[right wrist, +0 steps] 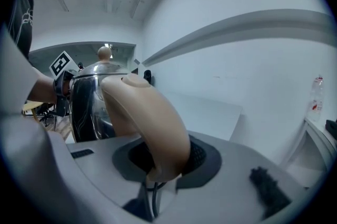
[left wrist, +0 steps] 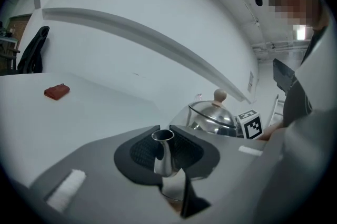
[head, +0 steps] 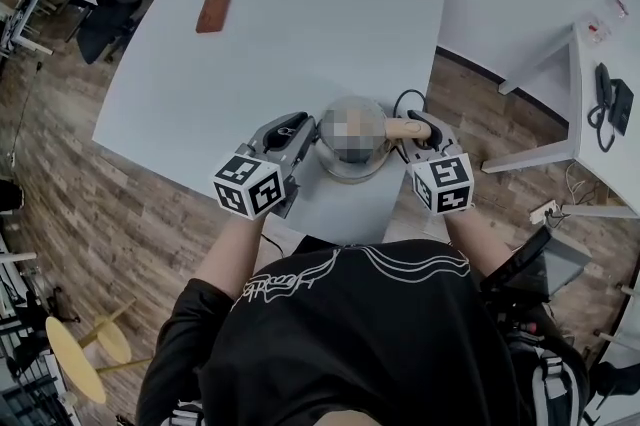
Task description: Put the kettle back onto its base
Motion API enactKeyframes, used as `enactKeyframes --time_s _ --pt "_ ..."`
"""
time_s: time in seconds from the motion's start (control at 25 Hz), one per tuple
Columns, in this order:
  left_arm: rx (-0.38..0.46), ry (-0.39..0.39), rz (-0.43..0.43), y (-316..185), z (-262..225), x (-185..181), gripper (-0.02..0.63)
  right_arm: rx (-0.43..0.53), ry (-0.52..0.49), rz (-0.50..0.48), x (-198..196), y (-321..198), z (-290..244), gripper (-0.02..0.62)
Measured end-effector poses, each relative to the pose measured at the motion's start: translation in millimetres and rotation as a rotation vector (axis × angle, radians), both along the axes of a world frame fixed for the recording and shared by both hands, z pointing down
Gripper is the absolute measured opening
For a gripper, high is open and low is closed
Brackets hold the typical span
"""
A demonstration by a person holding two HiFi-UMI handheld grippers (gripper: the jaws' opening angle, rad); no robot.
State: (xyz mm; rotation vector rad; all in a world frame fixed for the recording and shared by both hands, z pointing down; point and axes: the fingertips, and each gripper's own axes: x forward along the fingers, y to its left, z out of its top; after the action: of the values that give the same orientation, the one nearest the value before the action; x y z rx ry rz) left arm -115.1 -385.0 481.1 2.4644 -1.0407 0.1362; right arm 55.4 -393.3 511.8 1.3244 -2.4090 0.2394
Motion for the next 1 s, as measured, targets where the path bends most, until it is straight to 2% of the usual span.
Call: enactKeyframes --time_s 0.36,1.0 --pt "-0.031 0.025 -0.018 -3 1 2 0.046 -0.037 -0.028 0.013 3 -4 5 0.087" --pt "-0.057 0.035 -0.050 7 9 -3 0.047 -0.044 -0.042 0.008 0 -1 9 0.086"
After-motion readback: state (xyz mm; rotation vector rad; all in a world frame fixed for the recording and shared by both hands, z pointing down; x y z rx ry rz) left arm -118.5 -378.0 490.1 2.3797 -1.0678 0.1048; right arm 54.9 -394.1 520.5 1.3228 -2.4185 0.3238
